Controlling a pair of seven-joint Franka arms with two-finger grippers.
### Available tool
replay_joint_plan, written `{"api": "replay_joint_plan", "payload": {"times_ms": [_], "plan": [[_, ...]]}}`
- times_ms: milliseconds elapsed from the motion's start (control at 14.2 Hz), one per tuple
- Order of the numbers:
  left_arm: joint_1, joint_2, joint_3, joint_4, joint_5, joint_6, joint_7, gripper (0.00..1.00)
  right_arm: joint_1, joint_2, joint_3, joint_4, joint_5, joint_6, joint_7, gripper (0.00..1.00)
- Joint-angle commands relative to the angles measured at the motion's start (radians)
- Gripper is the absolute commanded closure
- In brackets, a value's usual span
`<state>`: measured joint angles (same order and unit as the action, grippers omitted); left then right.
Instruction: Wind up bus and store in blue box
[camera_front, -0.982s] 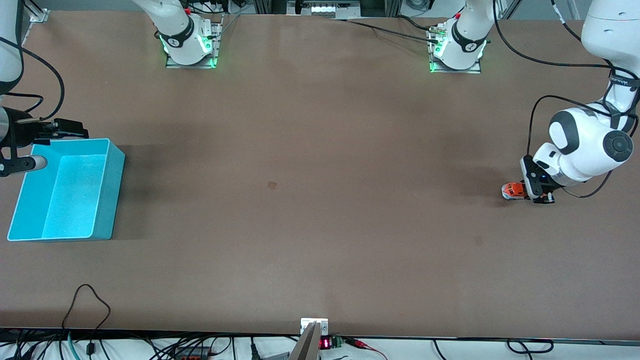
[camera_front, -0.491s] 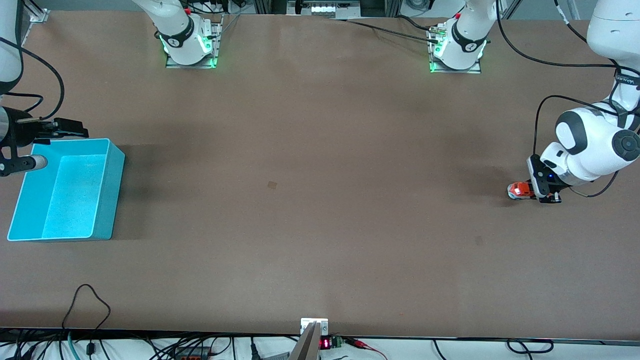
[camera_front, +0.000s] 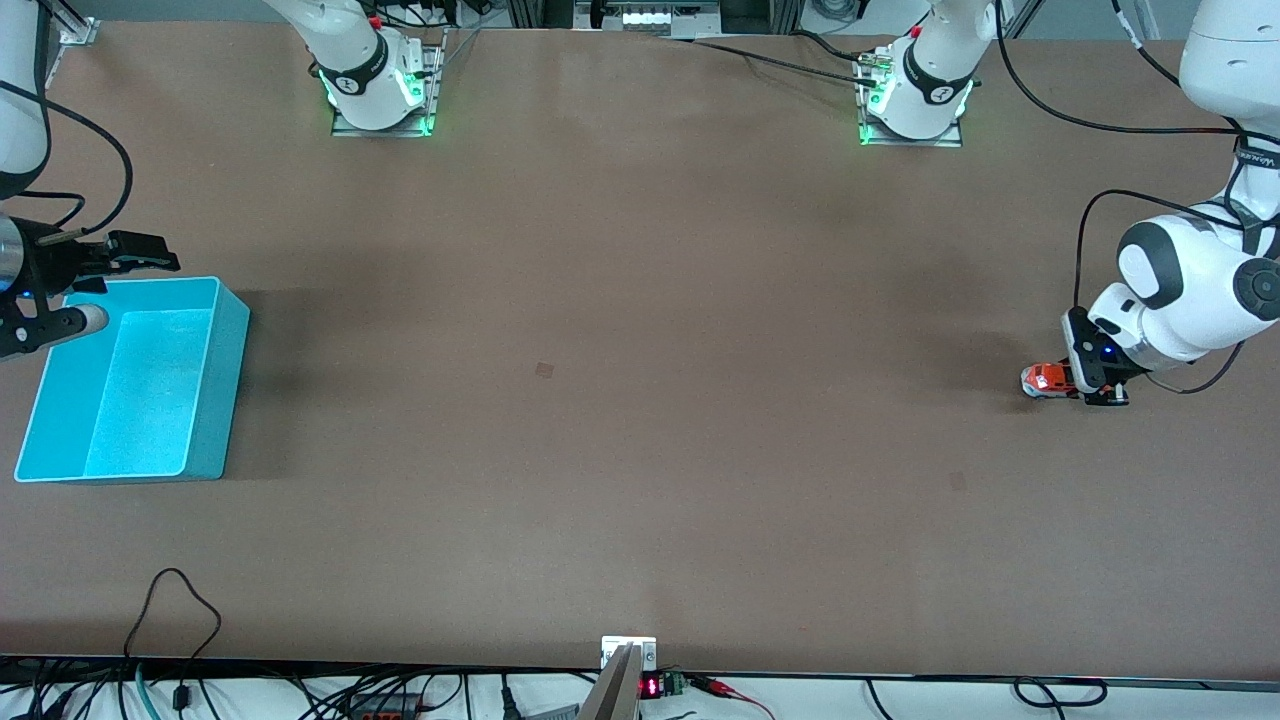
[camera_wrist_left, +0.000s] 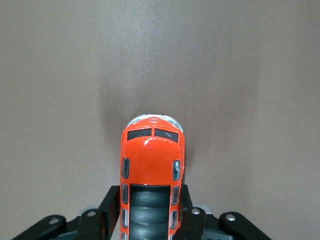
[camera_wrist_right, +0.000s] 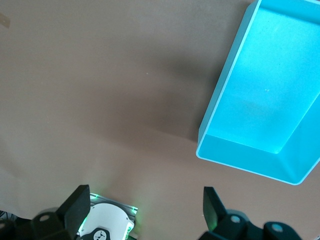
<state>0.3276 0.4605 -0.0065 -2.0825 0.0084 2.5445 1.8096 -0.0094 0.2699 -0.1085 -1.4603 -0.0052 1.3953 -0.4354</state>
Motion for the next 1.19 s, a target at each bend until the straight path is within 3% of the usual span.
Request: {"api": "replay_joint_plan", "payload": {"times_ms": [0, 70, 561, 1123], "plan": [[0.021, 0.07, -0.001, 0.039, 0.011, -0.003, 0.034, 0.13, -0.007, 0.0, 0.003, 0.008, -0.004, -0.013, -0.025, 0.0], [0.019, 0.067, -0.001, 0.044, 0.011, -0.009, 0.036, 0.0, -0.007, 0.0, 0.003, 0.008, -0.003, -0.013, -0.025, 0.0], [0.018, 0.035, -0.01, 0.074, 0.01, -0.108, 0.019, 0.0, -0.011, 0.0, 0.003, 0.008, -0.004, -0.013, -0.034, 0.0], [0.002, -0.091, -0.015, 0.078, 0.01, -0.308, -0.16, 0.0, -0.004, 0.04, 0.003, 0.008, -0.041, 0.019, -0.18, 0.0]]}}
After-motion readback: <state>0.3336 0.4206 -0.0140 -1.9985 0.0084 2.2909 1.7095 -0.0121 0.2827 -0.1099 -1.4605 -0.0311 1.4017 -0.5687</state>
